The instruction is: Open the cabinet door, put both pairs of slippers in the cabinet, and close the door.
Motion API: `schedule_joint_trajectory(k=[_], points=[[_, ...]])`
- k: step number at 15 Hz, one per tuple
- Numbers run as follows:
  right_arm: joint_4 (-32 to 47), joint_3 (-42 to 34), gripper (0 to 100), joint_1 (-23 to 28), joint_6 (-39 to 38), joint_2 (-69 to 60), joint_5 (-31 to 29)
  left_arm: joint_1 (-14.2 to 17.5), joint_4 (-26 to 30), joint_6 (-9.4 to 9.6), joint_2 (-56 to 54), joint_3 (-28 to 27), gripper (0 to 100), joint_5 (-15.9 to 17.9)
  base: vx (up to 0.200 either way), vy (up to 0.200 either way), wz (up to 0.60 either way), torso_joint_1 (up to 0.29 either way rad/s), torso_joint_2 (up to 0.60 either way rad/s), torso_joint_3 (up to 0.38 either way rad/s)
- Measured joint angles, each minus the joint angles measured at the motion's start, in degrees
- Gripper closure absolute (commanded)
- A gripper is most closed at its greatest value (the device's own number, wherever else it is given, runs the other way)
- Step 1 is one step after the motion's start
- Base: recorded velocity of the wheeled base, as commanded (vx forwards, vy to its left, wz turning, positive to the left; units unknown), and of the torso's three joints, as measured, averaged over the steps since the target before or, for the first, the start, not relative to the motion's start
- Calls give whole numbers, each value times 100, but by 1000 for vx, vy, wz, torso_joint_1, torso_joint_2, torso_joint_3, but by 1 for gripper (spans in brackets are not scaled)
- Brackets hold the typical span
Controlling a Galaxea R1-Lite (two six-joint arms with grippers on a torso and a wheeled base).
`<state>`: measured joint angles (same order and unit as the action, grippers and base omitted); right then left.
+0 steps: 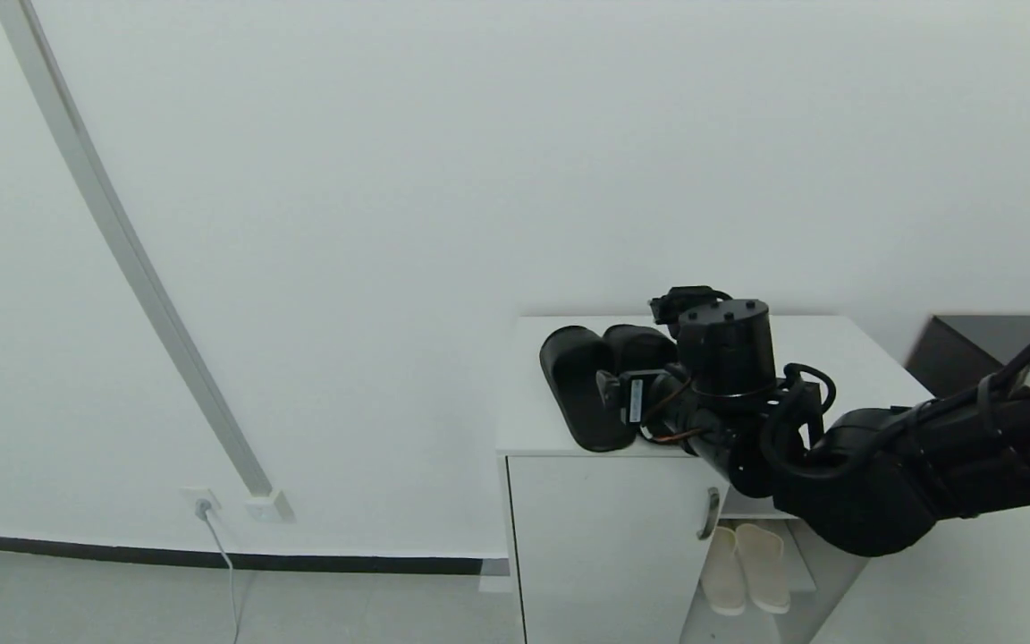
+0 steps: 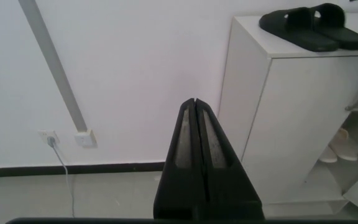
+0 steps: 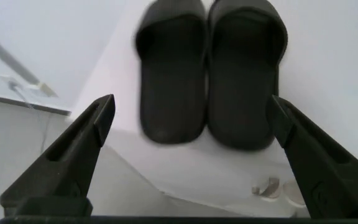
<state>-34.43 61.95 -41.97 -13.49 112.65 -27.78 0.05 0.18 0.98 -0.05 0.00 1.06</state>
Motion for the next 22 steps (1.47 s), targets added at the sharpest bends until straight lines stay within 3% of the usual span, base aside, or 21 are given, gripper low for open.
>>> schedule_joint_trajectory(k=[3, 8, 12, 22], points=[[-413, -267, 0, -4, 30, 177, 1, 0, -2, 0, 0, 0, 100, 0, 200, 0, 0, 6, 2, 2], [-1092, -333, 0, 83, 178, 673, -5, 5, -11, -16, 0, 0, 100, -2, 0, 0, 0, 0, 0, 0], [-1459, 100, 0, 280, 505, 1220, 15, 0, -9, -40, 0, 0, 100, -9, 0, 0, 0, 0, 0, 0], [-1426, 1203, 0, 546, 814, 2018, 44, 2, -9, -44, 0, 0, 100, -9, 0, 0, 0, 0, 0, 0]])
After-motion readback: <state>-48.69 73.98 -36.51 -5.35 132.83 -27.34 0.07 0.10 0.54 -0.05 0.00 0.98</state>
